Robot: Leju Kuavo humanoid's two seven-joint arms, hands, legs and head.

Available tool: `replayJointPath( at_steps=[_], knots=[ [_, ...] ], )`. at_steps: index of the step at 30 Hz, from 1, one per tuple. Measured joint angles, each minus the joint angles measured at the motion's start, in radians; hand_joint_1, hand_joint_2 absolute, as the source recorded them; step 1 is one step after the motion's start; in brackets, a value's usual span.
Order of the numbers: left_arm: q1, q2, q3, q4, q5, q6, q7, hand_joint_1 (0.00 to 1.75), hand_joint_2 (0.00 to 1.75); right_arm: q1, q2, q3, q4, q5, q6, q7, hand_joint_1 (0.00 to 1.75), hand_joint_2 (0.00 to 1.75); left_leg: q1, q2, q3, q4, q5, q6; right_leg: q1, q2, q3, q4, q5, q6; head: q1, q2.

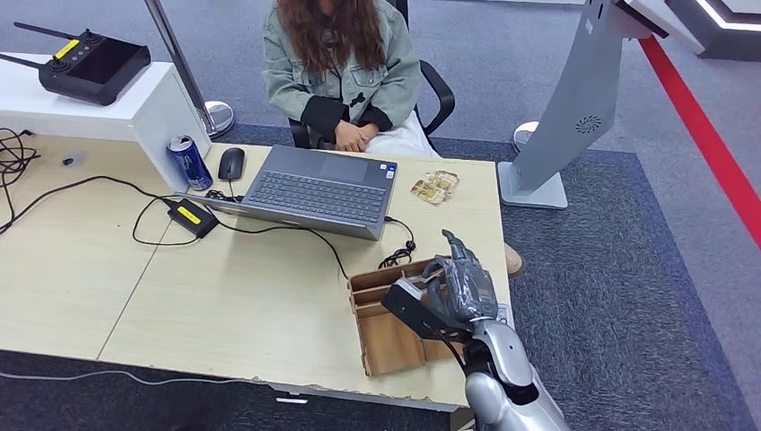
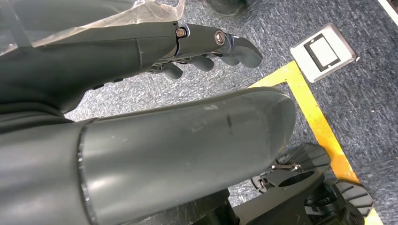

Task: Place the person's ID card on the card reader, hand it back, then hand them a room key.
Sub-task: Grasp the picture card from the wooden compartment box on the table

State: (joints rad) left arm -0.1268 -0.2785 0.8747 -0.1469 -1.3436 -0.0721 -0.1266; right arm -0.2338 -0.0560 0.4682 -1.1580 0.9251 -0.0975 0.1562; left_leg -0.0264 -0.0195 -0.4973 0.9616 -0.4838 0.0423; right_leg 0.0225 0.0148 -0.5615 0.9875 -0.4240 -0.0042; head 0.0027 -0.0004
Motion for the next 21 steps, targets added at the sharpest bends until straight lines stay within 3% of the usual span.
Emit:
replayJointPath(
  at_steps=[14, 21],
  knots=[
    [0.0, 0.0, 0.0, 0.0, 0.01, 0.004, 0.0, 0.0, 0.0, 0.0, 0.003, -0.002, -0.003, -0.024, -0.014, -0.013, 1.55, 1.75, 0.0, 0.0, 0.0, 0.0, 0.0, 0.0, 0.0, 0.0, 0.0, 0.0, 0.0, 0.0, 0.0, 0.0],
    [0.002, 0.0, 0.001, 0.0, 0.035, 0.018, 0.0, 0.0, 0.0, 0.0, 0.0, -0.015, -0.182, -0.121, 0.032, 0.036, 1.55, 1.75, 0.0, 0.0, 0.0, 0.0, 0.0, 0.0, 0.0, 0.0, 0.0, 0.0, 0.0, 0.0, 0.0, 0.0]
  ],
)
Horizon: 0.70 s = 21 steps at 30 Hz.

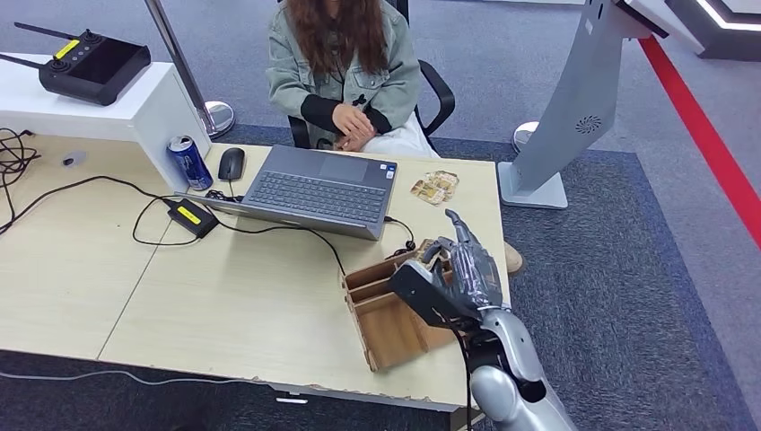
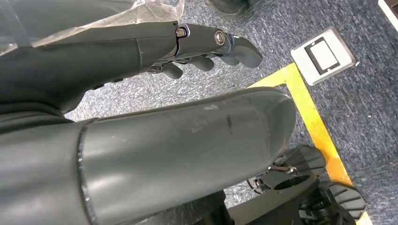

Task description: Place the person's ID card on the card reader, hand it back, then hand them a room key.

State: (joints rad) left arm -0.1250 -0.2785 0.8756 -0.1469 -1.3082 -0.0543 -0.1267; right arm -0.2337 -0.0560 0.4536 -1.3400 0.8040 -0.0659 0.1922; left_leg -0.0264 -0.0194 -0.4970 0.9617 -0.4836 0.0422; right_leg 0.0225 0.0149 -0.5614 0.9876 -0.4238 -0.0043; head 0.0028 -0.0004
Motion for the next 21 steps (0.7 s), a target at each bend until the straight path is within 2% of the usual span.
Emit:
replayJointPath(
  at_steps=[5, 12, 17, 21],
  knots=[
    [0.001, 0.0, 0.001, 0.0, 0.014, 0.006, -0.002, 0.0, 0.0, -0.005, -0.016, -0.015, -0.196, -0.079, 0.034, 0.039, 1.55, 1.75, 0.0, 0.0, 0.0, 0.0, 0.0, 0.0, 0.0, 0.0, 0.0, 0.0, 0.0, 0.0, 0.0, 0.0],
    [0.001, 0.0, 0.002, 0.0, 0.012, 0.009, -0.01, 0.0, 0.0, -0.01, -0.045, -0.031, -0.406, -0.145, 0.043, 0.042, 1.58, 1.75, 0.0, 0.0, 0.0, 0.0, 0.0, 0.0, 0.0, 0.0, 0.0, 0.0, 0.0, 0.0, 0.0, 0.0],
    [0.001, 0.0, 0.0, 0.0, -0.022, 0.003, -0.011, 0.0, 0.0, -0.057, -0.051, -0.031, -0.436, -0.147, 0.032, 0.052, 1.61, 1.75, 0.0, 0.0, 0.0, 0.0, 0.0, 0.0, 0.0, 0.0, 0.0, 0.0, 0.0, 0.0, 0.0, 0.0],
    [0.0, -0.004, -0.004, 0.0, -0.056, -0.009, -0.007, 0.0, 0.0, -0.137, -0.051, -0.035, -0.373, -0.161, -0.021, 0.054, 1.64, 1.75, 0.0, 0.001, 0.0, 0.0, 0.001, 0.0, 0.0, 0.0, 0.0, 0.0, 0.001, 0.0, 0.0, 0.0]
  ],
)
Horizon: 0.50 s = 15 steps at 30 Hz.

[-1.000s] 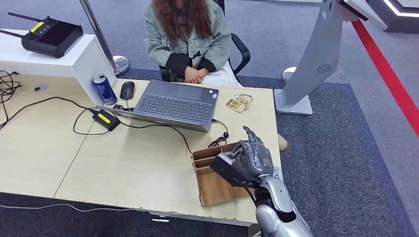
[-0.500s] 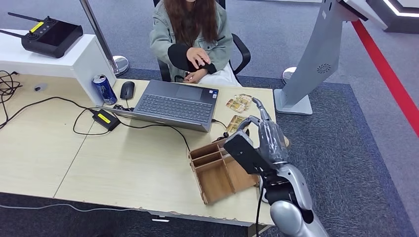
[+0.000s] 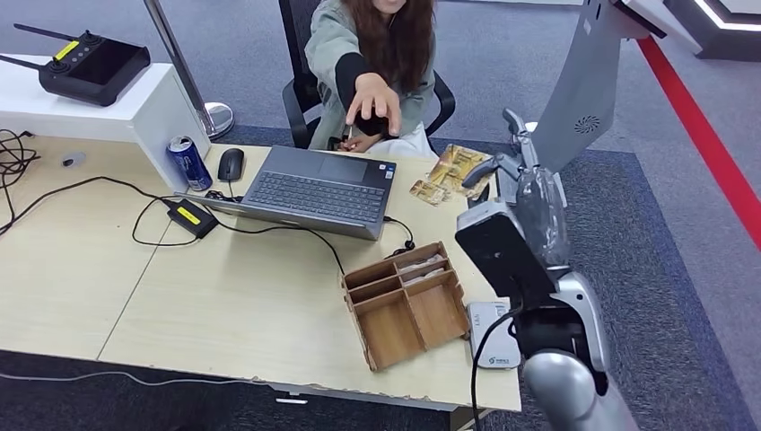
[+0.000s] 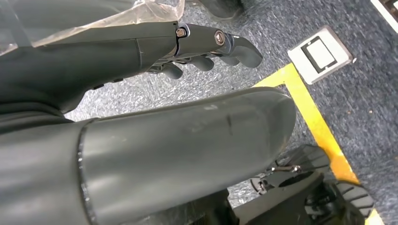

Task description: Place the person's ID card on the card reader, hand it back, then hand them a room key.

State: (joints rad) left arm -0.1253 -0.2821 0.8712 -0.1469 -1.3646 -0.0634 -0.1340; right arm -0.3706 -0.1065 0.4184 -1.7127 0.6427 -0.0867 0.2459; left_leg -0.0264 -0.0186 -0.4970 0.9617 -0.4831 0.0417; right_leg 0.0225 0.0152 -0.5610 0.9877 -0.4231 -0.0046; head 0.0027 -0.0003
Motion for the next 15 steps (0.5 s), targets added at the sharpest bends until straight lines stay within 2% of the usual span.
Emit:
replayJointPath(
  at_steps=[7, 15],
  knots=[
    [-0.003, -0.008, -0.011, 0.0, -0.022, -0.016, 0.012, 0.0, 0.0, -0.125, 0.012, -0.002, 0.212, -0.008, -0.066, -0.026, 1.71, 1.75, 0.0, -0.001, 0.0, 0.0, 0.001, 0.0, 0.0, 0.0, 0.0, 0.0, 0.0, 0.0, 0.0, 0.0],
    [-0.004, -0.01, -0.028, 0.0, -0.027, -0.023, 0.017, 0.0, 0.0, -0.187, 0.057, -0.001, 0.451, -0.019, -0.131, -0.075, 1.75, 1.75, 0.0, -0.001, 0.0, 0.0, 0.001, 0.0, 0.0, 0.0, 0.0, 0.0, 0.0, 0.0, 0.0, 0.0]
  ],
)
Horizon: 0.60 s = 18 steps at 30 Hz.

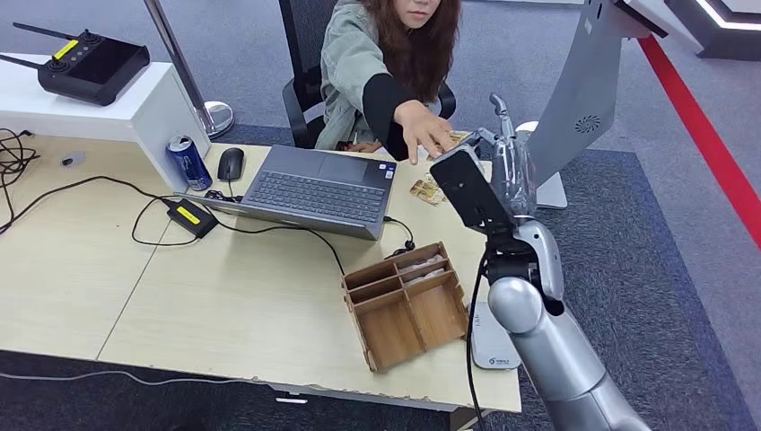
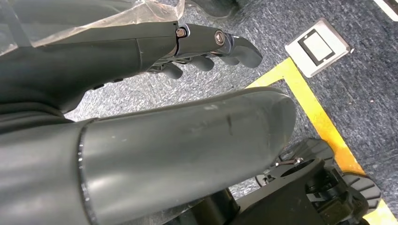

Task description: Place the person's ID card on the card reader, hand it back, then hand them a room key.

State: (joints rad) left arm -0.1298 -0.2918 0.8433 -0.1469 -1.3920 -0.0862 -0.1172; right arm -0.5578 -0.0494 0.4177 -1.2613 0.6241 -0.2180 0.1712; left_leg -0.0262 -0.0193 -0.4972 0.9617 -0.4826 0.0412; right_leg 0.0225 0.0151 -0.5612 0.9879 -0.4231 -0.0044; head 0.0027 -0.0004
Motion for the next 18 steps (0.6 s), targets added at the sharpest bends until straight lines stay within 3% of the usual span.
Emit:
replayJointPath(
  at_steps=[1, 2, 5, 6, 10, 18],
  knots=[
    [0.0, 0.0, -0.001, 0.0, 0.0, 0.0, 0.0, 0.0, 0.0, -0.004, 0.005, 0.0, 0.022, -0.003, -0.003, -0.004, 1.71, 1.75, 0.0, 0.0, 0.0, 0.0, 0.0, 0.0, 0.0, 0.0, 0.0, 0.0, 0.0, 0.0, 0.0, 0.0],
    [0.0, 0.0, -0.002, 0.0, 0.0, -0.001, 0.0, 0.0, 0.0, -0.007, 0.009, 0.0, 0.044, -0.005, -0.005, -0.008, 1.53, 1.75, 0.0, 0.0, 0.0, 0.0, 0.0, 0.0, 0.0, 0.0, 0.0, 0.0, 0.0, 0.0, 0.0, 0.0],
    [0.001, 0.0, -0.002, 0.0, 0.0, -0.001, 0.002, 0.0, 0.0, -0.01, 0.022, 0.001, 0.098, -0.01, -0.007, -0.018, 0.27, 1.75, 0.0, -0.001, 0.0, 0.0, 0.0, 0.0, 0.0, -0.001, 0.0, 0.0, 0.0, 0.0, 0.0, 0.0],
    [0.001, 0.0, -0.002, 0.0, 0.001, -0.001, 0.002, 0.0, 0.0, -0.011, 0.026, 0.002, 0.111, -0.012, -0.007, -0.021, 0.02, 1.75, 0.0, -0.001, 0.0, 0.0, 0.001, 0.0, 0.0, -0.001, 0.0, 0.0, 0.0, 0.0, 0.0, 0.0],
    [0.001, 0.0, -0.002, 0.0, 0.009, 0.0, 0.003, 0.0, 0.0, -0.011, 0.04, 0.004, 0.147, -0.034, -0.003, -0.029, 0.0, 0.0, 0.0, -0.001, 0.0, 0.0, 0.0, 0.0, 0.0, -0.001, 0.0, 0.0, 0.0, 0.0, 0.0, 0.0],
    [0.003, 0.001, 0.0, 0.0, 0.052, 0.017, 0.001, 0.0, 0.0, 0.045, 0.054, 0.011, 0.059, -0.243, 0.02, -0.075, 0.0, 0.0, 0.0, -0.001, 0.0, 0.0, 0.0, 0.0, 0.0, -0.001, -0.001, 0.0, 0.0, 0.0, 0.0, 0.0]
  ],
)
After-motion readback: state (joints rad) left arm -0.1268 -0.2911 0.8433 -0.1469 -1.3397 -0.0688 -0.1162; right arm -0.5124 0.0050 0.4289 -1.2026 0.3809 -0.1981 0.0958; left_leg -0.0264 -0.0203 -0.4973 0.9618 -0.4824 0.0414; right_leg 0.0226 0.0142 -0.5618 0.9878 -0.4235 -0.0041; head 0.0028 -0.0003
